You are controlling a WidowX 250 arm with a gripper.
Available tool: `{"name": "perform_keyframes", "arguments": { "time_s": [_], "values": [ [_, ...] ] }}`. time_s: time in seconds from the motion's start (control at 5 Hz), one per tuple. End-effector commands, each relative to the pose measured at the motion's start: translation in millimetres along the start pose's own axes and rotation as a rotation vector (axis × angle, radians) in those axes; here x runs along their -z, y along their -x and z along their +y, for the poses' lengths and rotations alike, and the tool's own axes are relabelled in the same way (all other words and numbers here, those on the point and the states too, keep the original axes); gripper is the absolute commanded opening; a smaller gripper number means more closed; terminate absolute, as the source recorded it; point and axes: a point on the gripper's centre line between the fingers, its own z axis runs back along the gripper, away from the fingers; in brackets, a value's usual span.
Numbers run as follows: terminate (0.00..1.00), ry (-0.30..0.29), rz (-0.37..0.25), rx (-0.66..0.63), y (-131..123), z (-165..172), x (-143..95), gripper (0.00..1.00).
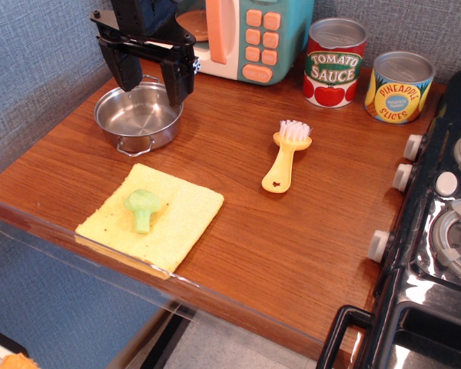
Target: Pick up the measuring spoon and place it inside of the pot.
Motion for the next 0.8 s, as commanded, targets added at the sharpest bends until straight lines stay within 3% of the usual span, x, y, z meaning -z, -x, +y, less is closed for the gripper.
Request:
{"name": "perform_keyframes", "arguments": {
  "time_s": [0.0,0.2,0.6],
  "values": [
    [0.00,0.000,0.000,0.000,0.0,0.0,0.0,1.00],
    [0.00,0.035,-0.033,0.037,12.0,-4.0,4.5,1.00],
    [0.00,0.032,-0.016,-0.024,49.4,-12.8,24.4,1.00]
  ]
}}
